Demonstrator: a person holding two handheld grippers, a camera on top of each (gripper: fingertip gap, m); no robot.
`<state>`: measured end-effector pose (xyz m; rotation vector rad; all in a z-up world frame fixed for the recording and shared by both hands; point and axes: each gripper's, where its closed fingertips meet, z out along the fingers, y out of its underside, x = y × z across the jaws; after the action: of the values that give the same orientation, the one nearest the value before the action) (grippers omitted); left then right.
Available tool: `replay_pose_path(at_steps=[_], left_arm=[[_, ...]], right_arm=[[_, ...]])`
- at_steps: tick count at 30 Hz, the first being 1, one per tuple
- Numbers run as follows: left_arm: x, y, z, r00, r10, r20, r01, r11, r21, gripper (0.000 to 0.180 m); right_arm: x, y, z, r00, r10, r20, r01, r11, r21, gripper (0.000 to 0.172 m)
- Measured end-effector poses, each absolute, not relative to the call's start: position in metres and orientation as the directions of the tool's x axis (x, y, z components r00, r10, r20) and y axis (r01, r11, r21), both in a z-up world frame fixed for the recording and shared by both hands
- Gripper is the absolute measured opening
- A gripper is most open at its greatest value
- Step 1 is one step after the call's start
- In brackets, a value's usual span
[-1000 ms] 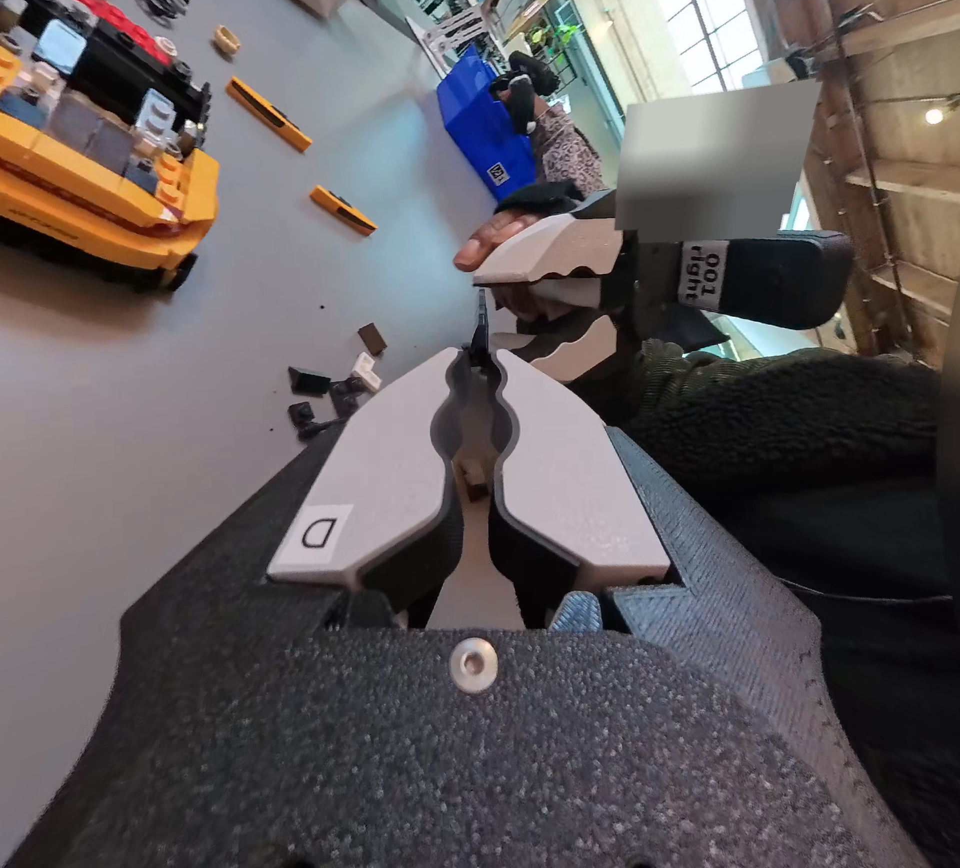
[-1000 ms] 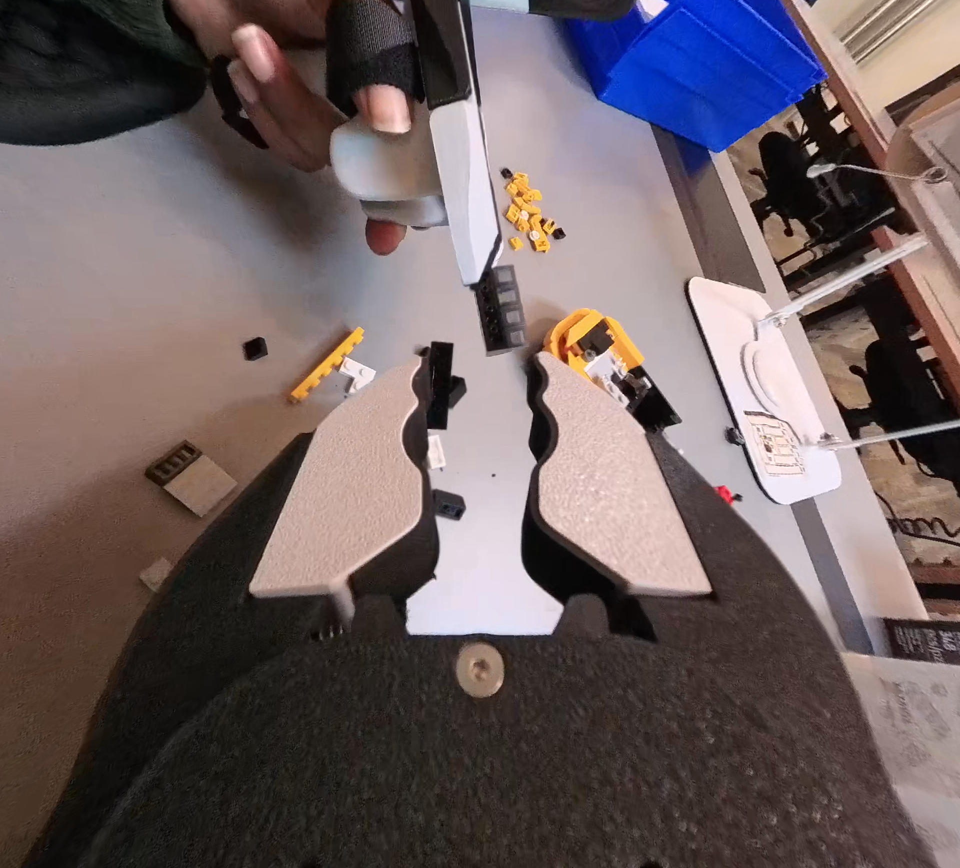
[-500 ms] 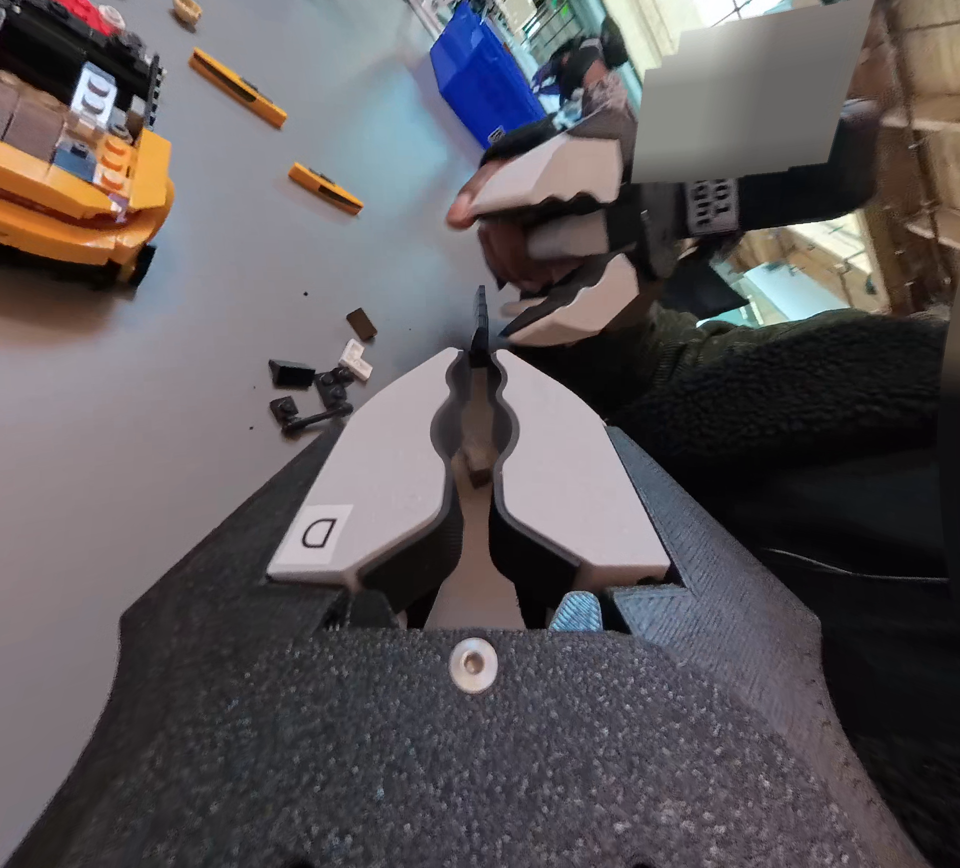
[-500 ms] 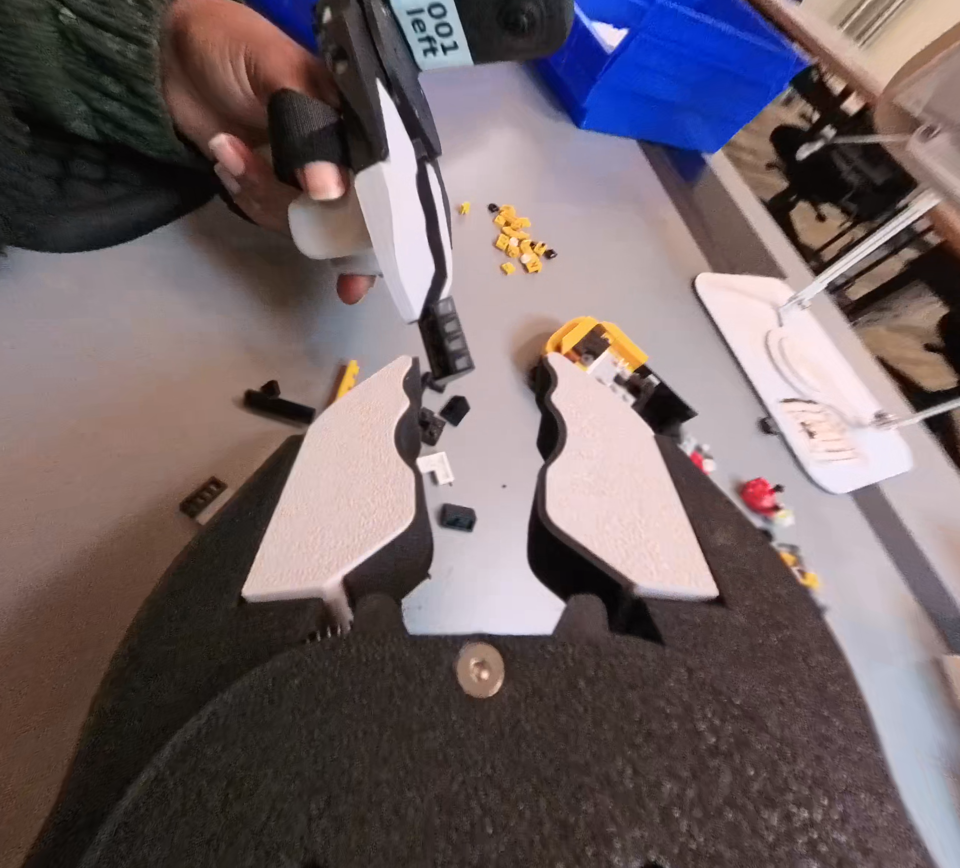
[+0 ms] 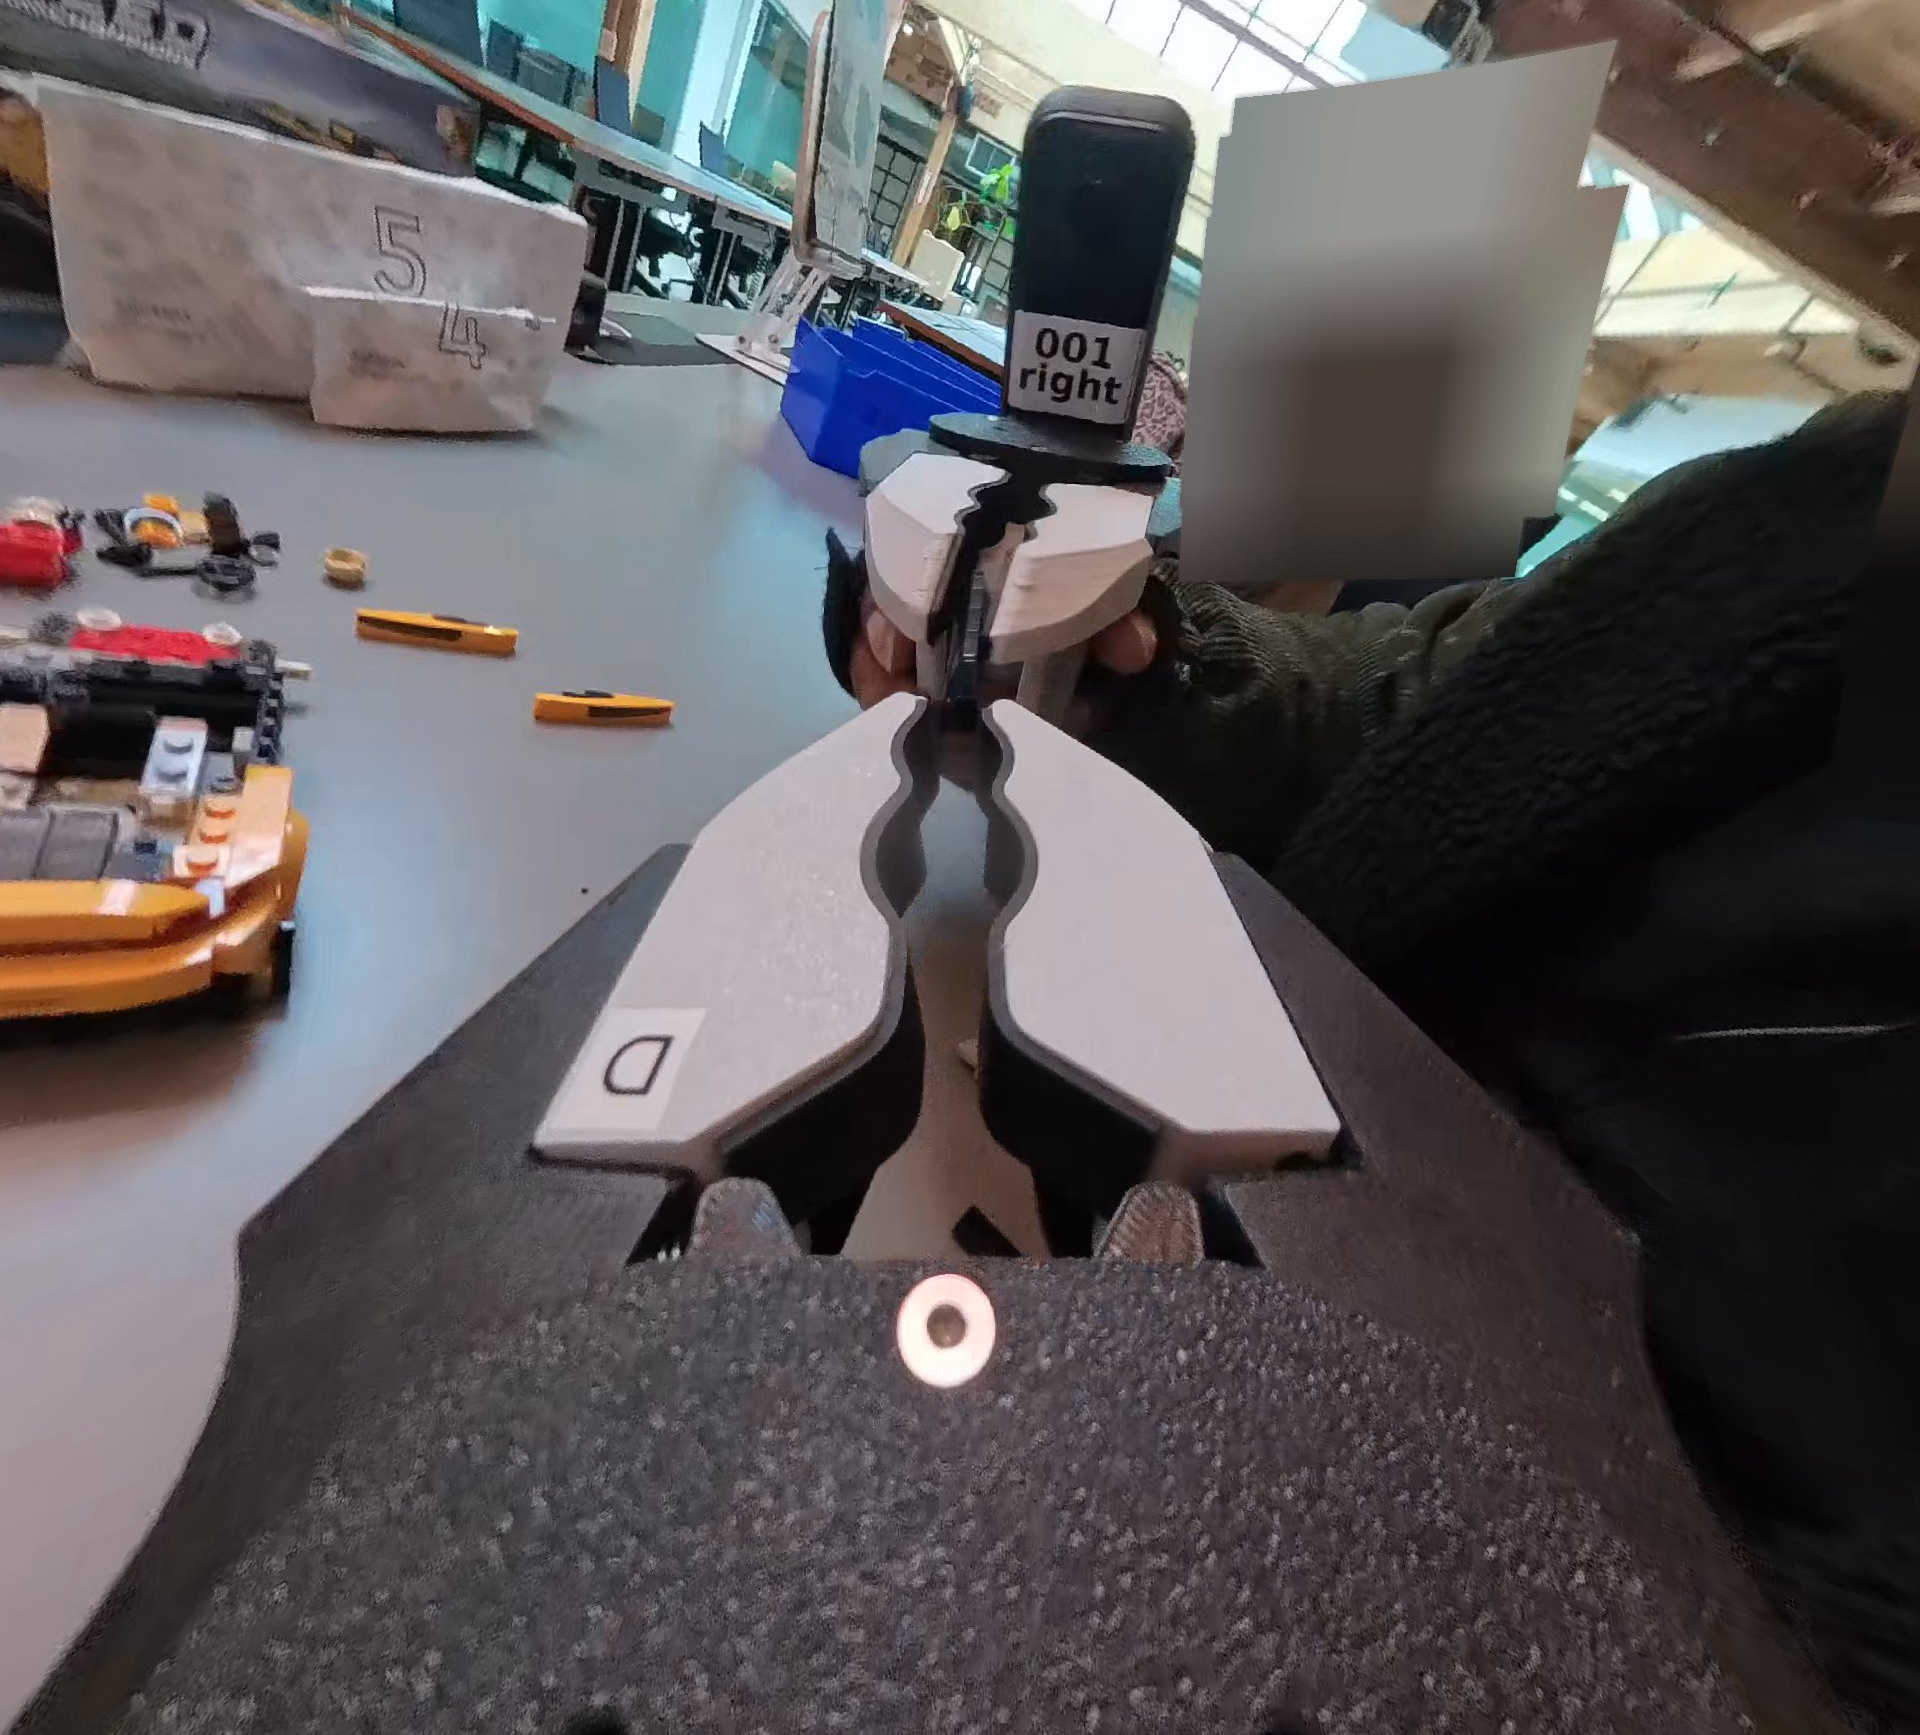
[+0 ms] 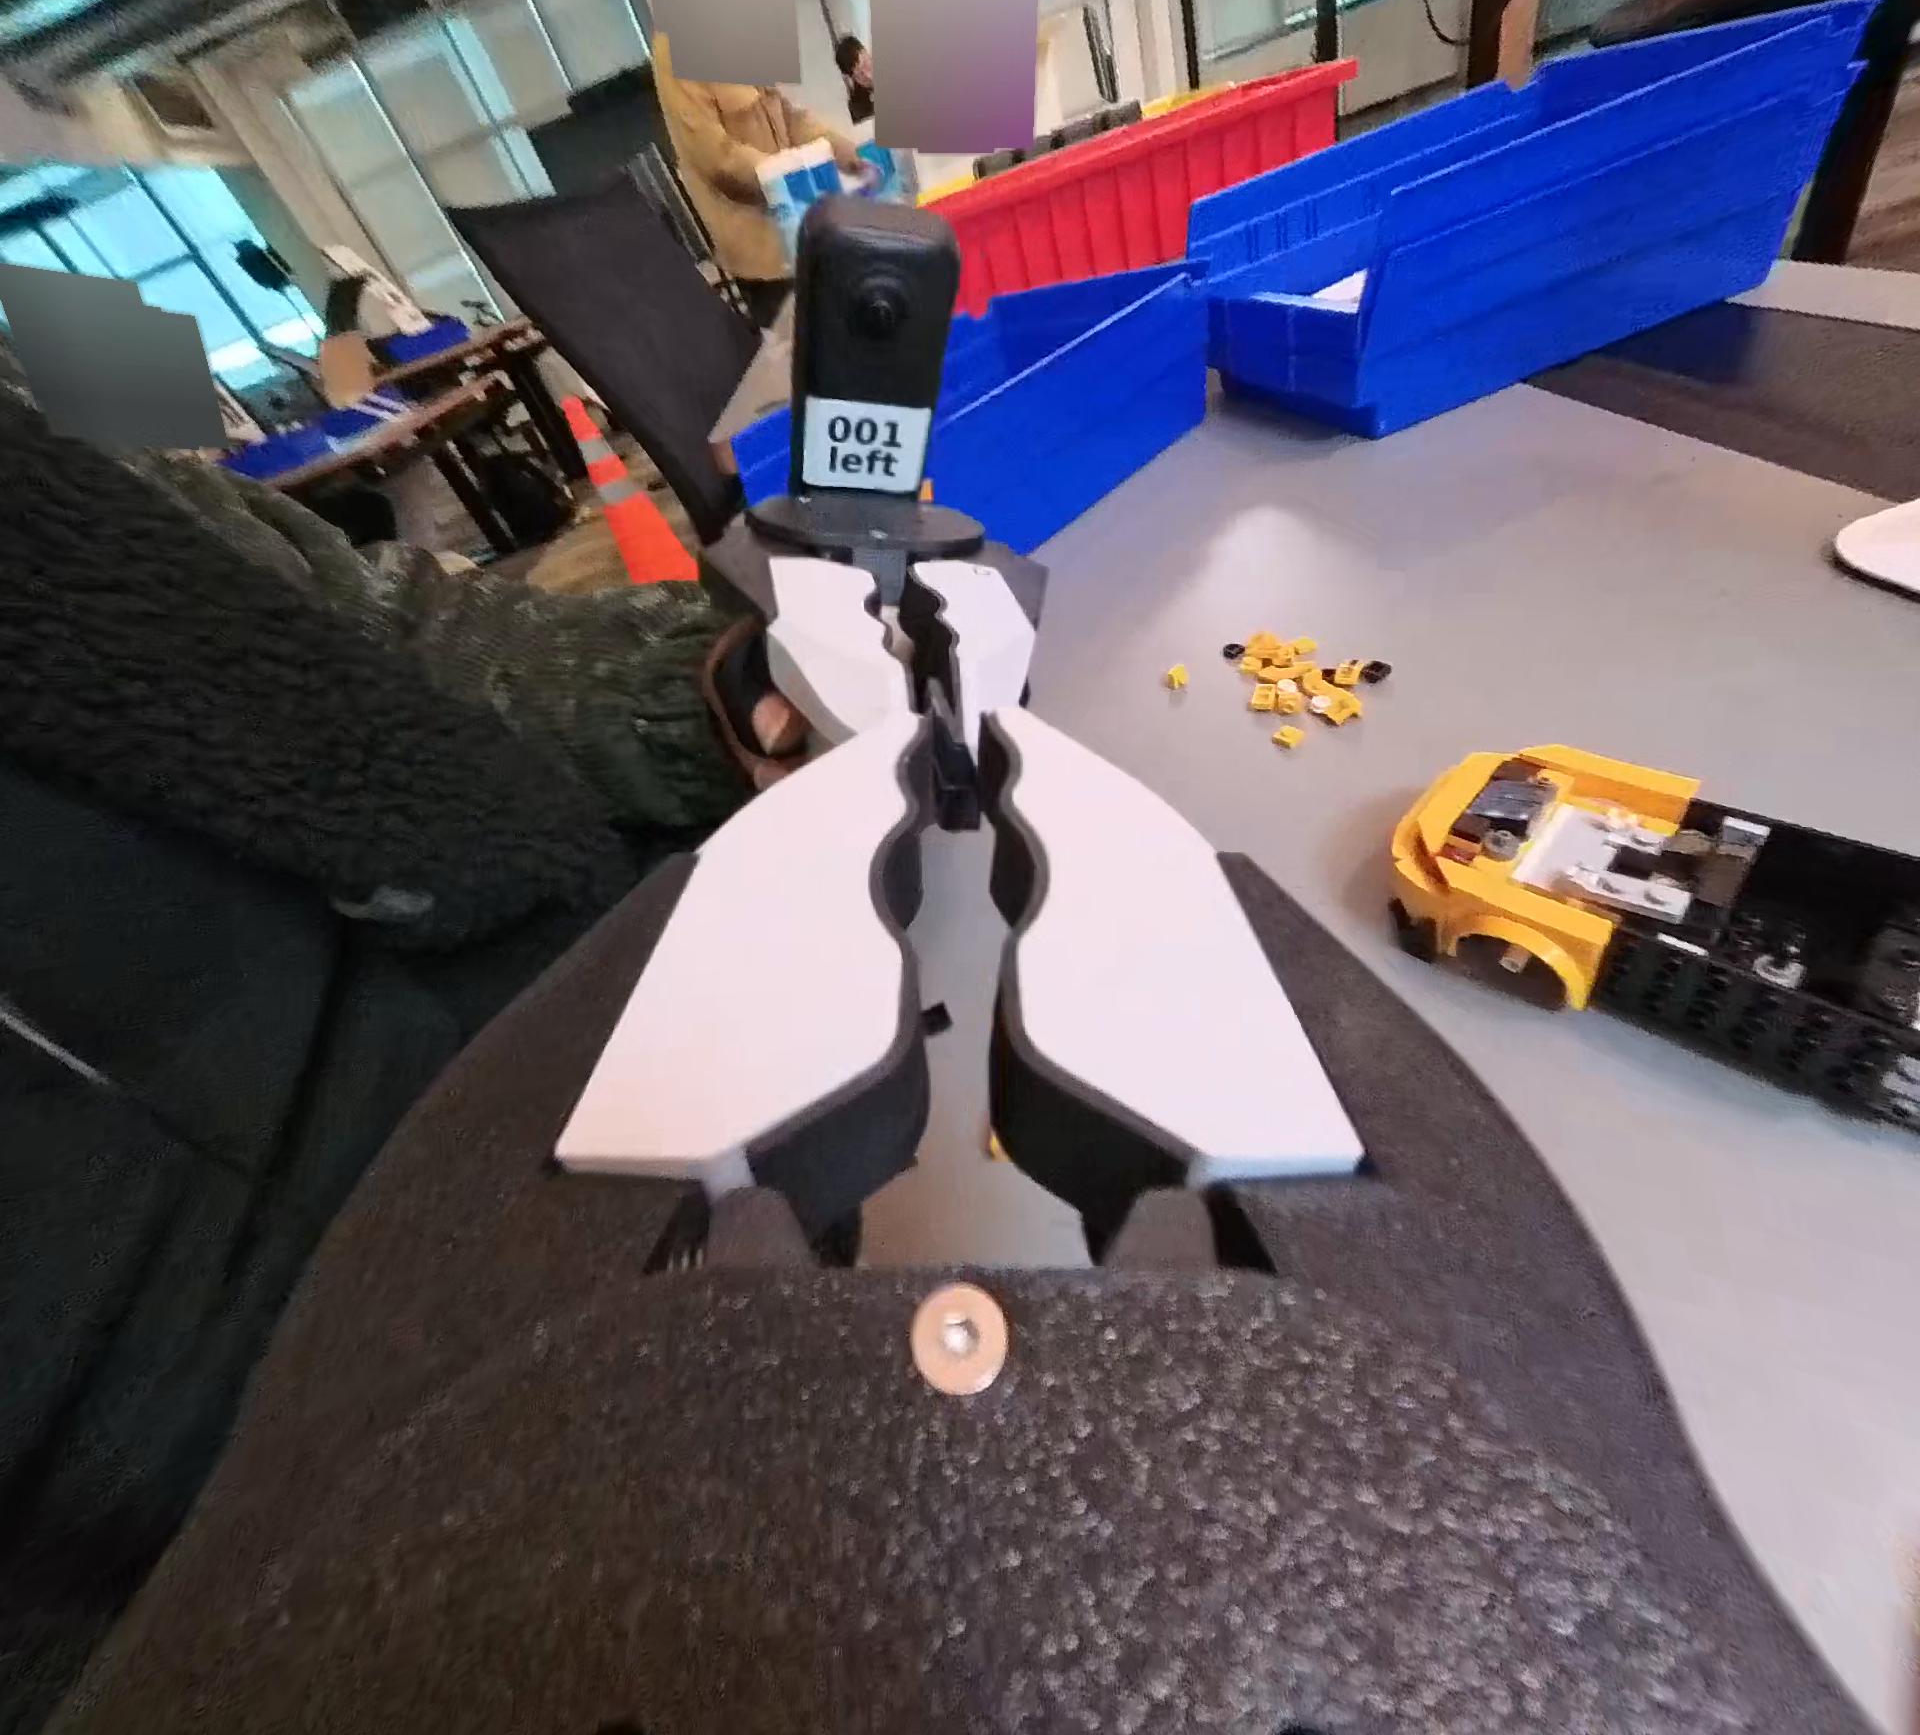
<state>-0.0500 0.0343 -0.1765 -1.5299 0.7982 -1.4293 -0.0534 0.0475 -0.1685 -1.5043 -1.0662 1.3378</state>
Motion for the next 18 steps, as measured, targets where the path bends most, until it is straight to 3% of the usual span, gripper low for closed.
replay_pose_path(at_steps=[3,6,11,15,18], left_arm=[[-0.049,0.035,-0.178,0.169,-0.918,0.359,0.07,-0.352,-0.933,0.007],[-0.051,0.036,-0.178,0.215,-0.94,0.264,0.008,-0.268,-0.963,0.019],[-0.047,0.026,-0.193,0.236,-0.972,0.011,-0.234,-0.067,-0.97,0.021],[-0.044,0.025,-0.221,0.241,-0.962,-0.129,-0.427,0.015,-0.904,0.015],[-0.041,0.021,-0.224,0.23,-0.965,-0.126,-0.434,0.014,-0.901,0.008]], right_arm=[[-0.051,0.042,-0.169,0.055,0.974,-0.219,0.098,-0.224,-0.97,0.005],[-0.048,0.035,-0.174,0.049,0.999,-0.008,0.23,-0.019,-0.973,0.005],[-0.046,0.03,-0.198,0.012,0.955,0.296,0.457,0.258,-0.851,0.005],[-0.049,0.023,-0.208,-0.048,0.921,0.387,0.518,0.354,-0.779,0.005],[-0.049,0.021,-0.211,-0.076,0.904,0.421,0.545,0.392,-0.742,0.005]])
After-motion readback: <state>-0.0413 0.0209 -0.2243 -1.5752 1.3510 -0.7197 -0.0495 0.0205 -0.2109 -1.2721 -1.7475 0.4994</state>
